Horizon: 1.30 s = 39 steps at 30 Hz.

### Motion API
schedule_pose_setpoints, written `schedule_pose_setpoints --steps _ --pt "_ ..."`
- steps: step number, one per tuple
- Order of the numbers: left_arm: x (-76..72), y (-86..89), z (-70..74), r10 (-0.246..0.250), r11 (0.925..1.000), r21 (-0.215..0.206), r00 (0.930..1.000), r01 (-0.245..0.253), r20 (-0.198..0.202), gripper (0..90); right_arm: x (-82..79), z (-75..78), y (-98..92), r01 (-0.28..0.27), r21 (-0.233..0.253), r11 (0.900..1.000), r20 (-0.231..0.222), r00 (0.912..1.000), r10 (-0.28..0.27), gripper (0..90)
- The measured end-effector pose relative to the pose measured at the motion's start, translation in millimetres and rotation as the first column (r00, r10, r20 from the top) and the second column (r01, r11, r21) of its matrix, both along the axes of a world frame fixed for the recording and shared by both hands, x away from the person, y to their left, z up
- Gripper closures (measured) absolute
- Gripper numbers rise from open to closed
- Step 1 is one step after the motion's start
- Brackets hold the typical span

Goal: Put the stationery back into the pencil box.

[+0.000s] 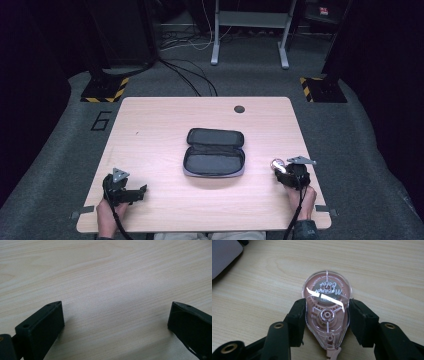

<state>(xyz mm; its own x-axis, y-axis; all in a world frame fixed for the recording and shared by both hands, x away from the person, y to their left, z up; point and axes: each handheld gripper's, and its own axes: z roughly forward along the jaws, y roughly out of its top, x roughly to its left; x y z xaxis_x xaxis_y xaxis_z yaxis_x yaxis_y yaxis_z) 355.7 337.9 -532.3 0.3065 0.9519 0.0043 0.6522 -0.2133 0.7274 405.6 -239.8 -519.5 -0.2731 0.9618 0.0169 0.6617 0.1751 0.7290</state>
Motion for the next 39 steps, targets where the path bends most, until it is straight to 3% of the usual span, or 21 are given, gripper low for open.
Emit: schedule_pose_setpoints --steps 13,30,39 --pt "0.0 0.0 0.0 0.000 1.0000 0.000 1.0000 0.000 -0.001 0.5 -3.9 13.9 -1.3 -0.004 0.017 1.000 0.018 0.9998 0.003 49.7" --pt "0.0 0.0 0.0 0.000 1.0000 0.000 1.0000 0.000 0.000 0.5 -8.7 45.2 13.5 -0.067 0.004 0.998 0.050 0.9965 0.067 49.6" --pt "0.0 0.0 0.0 0.000 1.0000 0.000 1.0000 0.000 0.000 0.5 -8.1 62.7 25.5 -0.114 -0.003 0.993 0.086 0.9897 0.114 49.6"
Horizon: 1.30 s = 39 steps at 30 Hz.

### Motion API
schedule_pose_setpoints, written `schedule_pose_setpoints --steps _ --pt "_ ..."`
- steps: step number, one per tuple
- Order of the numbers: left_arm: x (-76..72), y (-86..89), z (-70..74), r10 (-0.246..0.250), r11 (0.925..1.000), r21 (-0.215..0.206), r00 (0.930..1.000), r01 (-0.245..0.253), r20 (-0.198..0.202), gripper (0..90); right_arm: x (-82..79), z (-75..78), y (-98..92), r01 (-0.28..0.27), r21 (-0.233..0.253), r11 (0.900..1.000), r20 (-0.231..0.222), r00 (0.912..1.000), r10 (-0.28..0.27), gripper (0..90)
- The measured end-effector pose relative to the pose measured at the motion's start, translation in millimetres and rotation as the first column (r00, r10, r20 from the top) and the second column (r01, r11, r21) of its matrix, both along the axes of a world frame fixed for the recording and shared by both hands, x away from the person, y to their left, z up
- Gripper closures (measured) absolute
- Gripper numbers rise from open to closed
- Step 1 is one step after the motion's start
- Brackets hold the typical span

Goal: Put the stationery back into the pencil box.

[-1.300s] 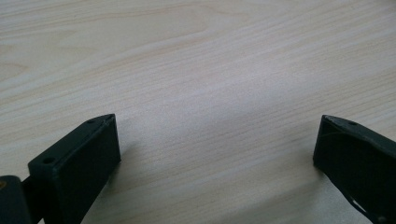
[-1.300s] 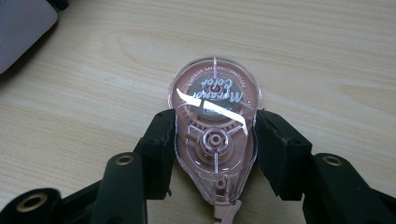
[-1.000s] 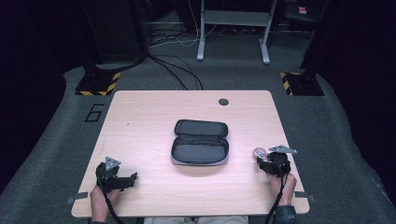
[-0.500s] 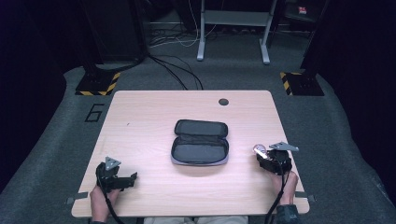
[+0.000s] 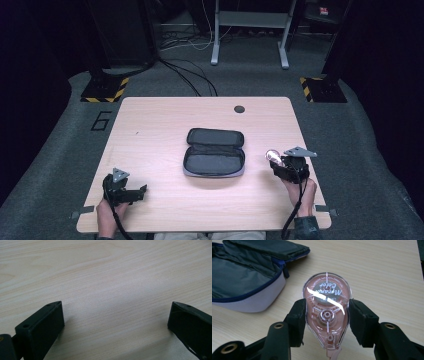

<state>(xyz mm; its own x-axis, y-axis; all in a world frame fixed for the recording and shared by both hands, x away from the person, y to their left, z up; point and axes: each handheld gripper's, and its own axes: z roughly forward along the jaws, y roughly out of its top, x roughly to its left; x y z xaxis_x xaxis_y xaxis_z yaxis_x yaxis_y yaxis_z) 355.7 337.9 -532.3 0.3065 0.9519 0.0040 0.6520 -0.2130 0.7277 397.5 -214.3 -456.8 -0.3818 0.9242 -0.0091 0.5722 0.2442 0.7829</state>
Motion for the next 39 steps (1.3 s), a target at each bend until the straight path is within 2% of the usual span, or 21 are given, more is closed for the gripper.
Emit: schedule_pose_setpoints --steps 2,6,18,27,39 --pt "0.0 0.0 0.0 0.000 1.0000 0.000 1.0000 0.000 0.000 0.5 0.5 4.6 3.9 -0.010 -0.009 1.000 -0.008 0.9999 0.010 49.6" --pt "-0.1 -0.1 0.0 0.000 1.0000 0.000 1.0000 0.000 -0.001 0.5 3.6 12.0 13.6 -0.038 -0.003 0.999 0.011 0.9992 0.038 49.6" --pt "0.0 0.0 0.0 0.000 1.0000 0.000 1.0000 0.000 0.000 0.5 12.2 24.5 40.2 -0.106 -0.005 0.994 0.017 0.9942 0.106 49.6" --pt "0.0 0.0 0.0 0.001 1.0000 -0.001 1.0000 -0.001 0.000 0.5 22.8 27.9 68.7 -0.182 -0.013 0.983 0.007 0.9833 0.182 49.6" --pt "0.0 0.0 0.0 0.000 1.0000 -0.001 1.0000 0.000 0.000 0.5 38.3 21.8 102.2 -0.255 0.015 0.967 -0.016 0.9668 0.255 49.5"
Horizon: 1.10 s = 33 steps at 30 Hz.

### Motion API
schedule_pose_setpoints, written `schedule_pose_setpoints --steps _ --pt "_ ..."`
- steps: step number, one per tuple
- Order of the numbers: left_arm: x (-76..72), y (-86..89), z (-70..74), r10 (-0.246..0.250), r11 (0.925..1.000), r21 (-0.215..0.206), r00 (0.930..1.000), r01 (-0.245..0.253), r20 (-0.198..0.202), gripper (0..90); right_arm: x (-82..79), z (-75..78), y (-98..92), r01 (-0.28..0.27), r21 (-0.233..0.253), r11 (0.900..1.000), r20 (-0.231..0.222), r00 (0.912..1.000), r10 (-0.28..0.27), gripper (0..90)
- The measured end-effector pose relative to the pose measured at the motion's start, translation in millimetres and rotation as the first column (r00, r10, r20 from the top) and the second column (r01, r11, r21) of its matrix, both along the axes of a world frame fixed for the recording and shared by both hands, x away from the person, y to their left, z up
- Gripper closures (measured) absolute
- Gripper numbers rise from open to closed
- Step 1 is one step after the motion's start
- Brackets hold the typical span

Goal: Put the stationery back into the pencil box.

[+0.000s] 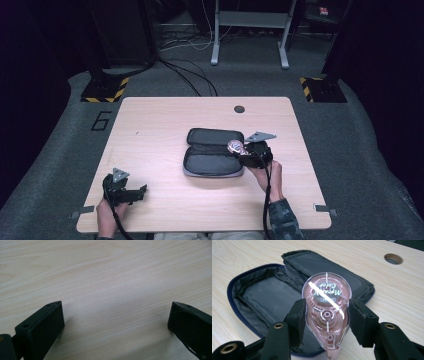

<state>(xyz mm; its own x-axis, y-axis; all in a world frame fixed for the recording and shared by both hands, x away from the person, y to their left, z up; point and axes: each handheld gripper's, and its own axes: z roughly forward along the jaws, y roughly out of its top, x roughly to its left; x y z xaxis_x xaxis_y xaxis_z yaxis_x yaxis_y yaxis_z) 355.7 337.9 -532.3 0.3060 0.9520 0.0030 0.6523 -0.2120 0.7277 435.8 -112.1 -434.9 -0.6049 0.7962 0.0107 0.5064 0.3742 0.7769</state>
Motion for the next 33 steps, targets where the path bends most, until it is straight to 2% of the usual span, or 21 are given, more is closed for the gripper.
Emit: schedule_pose_setpoints --steps 6,13,17,22,23,28,29,30,33 --pt "0.0 0.0 0.0 -0.001 1.0000 0.001 1.0000 0.001 0.000 0.5 5.8 -5.4 17.8 -0.043 -0.006 0.999 -0.018 0.9989 0.043 49.6" --pt "-0.2 -0.2 0.1 0.000 1.0000 0.002 1.0000 0.000 0.000 0.5 10.0 -15.2 35.2 -0.061 -0.002 0.998 -0.049 0.9969 0.061 49.6" --pt "-0.3 -0.3 0.1 0.000 1.0000 0.002 1.0000 0.000 0.000 0.5 14.0 -22.0 42.3 -0.083 -0.015 0.996 -0.054 0.9952 0.082 49.5" --pt "-0.4 -0.3 0.1 0.001 1.0000 0.002 1.0000 -0.001 0.000 0.5 17.3 -31.3 53.4 -0.079 -0.016 0.997 -0.081 0.9936 0.078 49.5" --pt "-0.4 -0.4 0.1 0.001 1.0000 0.002 1.0000 -0.001 0.000 0.5 18.3 -32.9 54.2 -0.093 -0.029 0.995 -0.086 0.9922 0.090 49.5" --pt "-0.4 -0.4 0.1 0.001 1.0000 0.002 1.0000 -0.001 0.000 0.5 21.1 -41.8 63.7 -0.083 -0.049 0.995 -0.104 0.9915 0.078 49.5" --pt "-0.4 -0.3 0.1 0.001 1.0000 0.002 1.0000 -0.001 0.000 0.5 20.9 -42.6 65.3 -0.085 -0.054 0.995 -0.123 0.9894 0.078 49.5" --pt "-0.4 -0.4 0.1 0.001 1.0000 0.002 1.0000 -0.001 0.000 0.5 21.5 -43.8 66.2 -0.086 -0.057 0.995 -0.115 0.9902 0.079 49.5" --pt "-0.4 -0.4 0.1 0.001 1.0000 0.002 1.0000 -0.001 0.000 0.5 22.1 -46.6 70.4 -0.091 -0.075 0.993 -0.128 0.9884 0.081 49.4"
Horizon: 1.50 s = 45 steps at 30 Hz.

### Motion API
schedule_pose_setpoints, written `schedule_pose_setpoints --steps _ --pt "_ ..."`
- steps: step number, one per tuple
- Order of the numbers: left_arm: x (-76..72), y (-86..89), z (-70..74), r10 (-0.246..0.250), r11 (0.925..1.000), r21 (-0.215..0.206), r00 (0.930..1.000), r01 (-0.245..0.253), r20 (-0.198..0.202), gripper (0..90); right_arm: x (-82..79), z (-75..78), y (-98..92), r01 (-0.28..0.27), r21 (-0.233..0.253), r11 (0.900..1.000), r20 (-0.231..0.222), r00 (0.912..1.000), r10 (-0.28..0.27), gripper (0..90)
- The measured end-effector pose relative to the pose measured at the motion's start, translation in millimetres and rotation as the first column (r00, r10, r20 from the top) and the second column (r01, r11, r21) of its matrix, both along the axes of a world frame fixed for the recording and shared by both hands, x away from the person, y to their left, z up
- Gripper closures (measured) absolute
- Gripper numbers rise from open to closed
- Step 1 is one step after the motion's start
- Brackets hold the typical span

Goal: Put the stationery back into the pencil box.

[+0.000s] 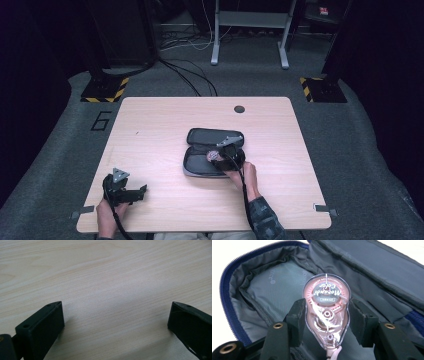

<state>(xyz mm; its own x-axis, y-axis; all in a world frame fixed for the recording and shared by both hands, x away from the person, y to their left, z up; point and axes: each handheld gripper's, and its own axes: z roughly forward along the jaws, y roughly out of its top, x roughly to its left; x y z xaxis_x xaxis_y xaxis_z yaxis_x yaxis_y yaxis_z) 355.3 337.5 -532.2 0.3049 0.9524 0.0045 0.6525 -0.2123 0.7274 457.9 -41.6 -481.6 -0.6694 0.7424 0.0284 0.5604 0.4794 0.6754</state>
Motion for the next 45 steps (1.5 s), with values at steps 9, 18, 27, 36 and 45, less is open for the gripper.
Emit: schedule_pose_setpoints --steps 9,18,27,36,45 --pt "0.0 0.0 0.0 0.000 1.0000 0.001 1.0000 0.000 0.000 0.5 2.2 -6.6 7.8 -0.008 -0.028 1.000 -0.041 0.9991 0.006 48.9" --pt "0.0 -0.1 0.0 -0.001 1.0000 0.000 1.0000 0.001 0.000 0.5 -0.1 -1.1 4.3 -0.004 -0.005 1.000 -0.047 0.9989 0.004 27.8" --pt "0.0 -0.5 -0.6 0.003 1.0000 0.000 1.0000 -0.003 0.009 0.5 -11.0 15.8 -15.3 0.010 0.035 0.999 -0.036 0.9993 -0.008 9.1" --pt "-0.1 -0.5 -0.5 0.003 1.0000 0.002 0.9999 -0.003 0.010 0.5 -30.8 33.1 -51.8 0.071 0.033 0.997 0.018 0.9973 -0.071 7.6" --pt "0.1 0.1 0.0 -0.001 1.0000 0.000 1.0000 0.001 0.000 0.5 -57.7 32.4 -102.4 0.183 0.029 0.983 0.059 0.9811 -0.184 7.8"
